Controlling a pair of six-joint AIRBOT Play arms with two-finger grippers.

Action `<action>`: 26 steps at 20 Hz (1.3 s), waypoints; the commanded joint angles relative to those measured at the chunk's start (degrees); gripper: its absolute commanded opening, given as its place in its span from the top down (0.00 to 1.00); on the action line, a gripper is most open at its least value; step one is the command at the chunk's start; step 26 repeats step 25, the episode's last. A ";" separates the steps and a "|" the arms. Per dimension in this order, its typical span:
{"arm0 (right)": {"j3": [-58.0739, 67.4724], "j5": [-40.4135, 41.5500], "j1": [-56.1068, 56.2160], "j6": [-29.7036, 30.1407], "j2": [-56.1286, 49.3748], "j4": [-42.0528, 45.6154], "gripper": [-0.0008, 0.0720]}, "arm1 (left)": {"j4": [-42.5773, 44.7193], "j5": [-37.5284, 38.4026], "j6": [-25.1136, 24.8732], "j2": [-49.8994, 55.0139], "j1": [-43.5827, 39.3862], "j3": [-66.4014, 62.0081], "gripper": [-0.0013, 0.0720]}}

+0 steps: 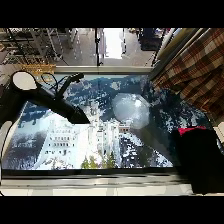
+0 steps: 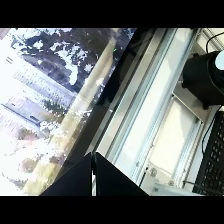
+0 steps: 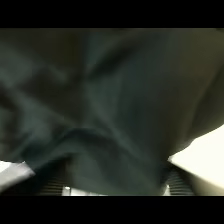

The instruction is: Fold the clothes and pants, and hang the long-sleeved shirts on hangers.

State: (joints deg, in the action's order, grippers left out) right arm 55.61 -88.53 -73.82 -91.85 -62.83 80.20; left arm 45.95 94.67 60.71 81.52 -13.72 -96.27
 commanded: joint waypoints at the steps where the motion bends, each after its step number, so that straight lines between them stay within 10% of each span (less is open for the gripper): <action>1: 3.54 3.89 -1.25 2.21 -0.35 3.72 0.02 | 3.72 2.03 -0.04 0.81 0.70 0.00 0.97; 4: 22.16 7.23 0.35 0.74 -0.39 -0.83 0.02 | 20.72 3.52 6.36 -0.76 3.52 -0.02 0.97; 9: 34.25 17.42 15.67 7.50 -0.46 -32.41 0.03 | 38.29 -3.30 15.87 -7.02 14.21 -0.02 0.97; 18: 20.13 27.23 63.45 9.01 -3.78 -9.16 0.22 | 38.03 -8.57 22.91 -14.78 25.83 0.02 0.97; 19: 19.82 31.91 65.79 9.07 -4.39 -4.63 0.36 | 38.03 -8.57 22.91 -14.75 25.83 0.02 0.97; 21: 19.87 39.98 67.41 9.07 -4.59 1.49 0.96 | 38.03 -8.57 22.91 -14.75 25.83 0.02 0.97; 23: 20.09 46.75 67.38 9.05 -4.61 1.51 0.94 | 38.03 -8.57 22.91 -14.75 25.83 0.02 0.97; 26: 20.09 50.82 67.38 9.03 -4.61 1.01 0.66 | 38.03 -8.57 22.91 -14.75 25.83 0.02 0.97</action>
